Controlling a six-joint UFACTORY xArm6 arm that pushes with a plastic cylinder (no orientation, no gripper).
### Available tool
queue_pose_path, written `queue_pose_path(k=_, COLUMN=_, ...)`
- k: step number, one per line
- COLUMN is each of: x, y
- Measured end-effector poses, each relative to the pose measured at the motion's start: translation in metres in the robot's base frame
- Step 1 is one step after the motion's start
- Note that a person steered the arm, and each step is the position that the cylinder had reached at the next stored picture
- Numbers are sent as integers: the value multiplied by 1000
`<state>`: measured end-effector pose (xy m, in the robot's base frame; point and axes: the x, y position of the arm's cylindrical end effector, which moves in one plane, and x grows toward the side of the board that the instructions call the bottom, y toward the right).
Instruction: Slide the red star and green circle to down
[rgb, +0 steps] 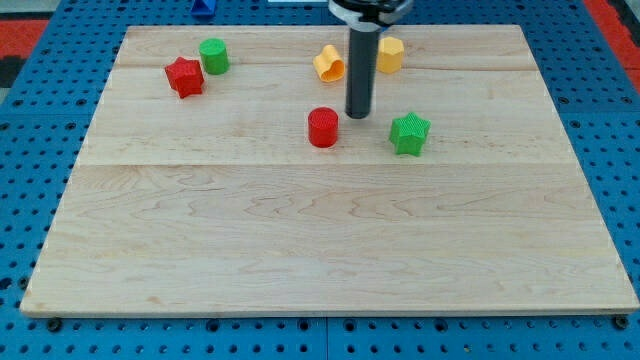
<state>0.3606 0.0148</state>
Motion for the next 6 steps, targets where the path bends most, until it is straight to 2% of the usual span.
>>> queue_pose_path(k=1, x=4, y=-84)
queue_pose_path(k=2, x=1, y=-137)
queue_pose_path(k=3, x=1, y=-275)
queue_pose_path(k=4, x=-85, y=-271)
queue_pose_path(k=5, x=-169, y=-226)
queue_pose_path(k=6, x=-118, y=-185)
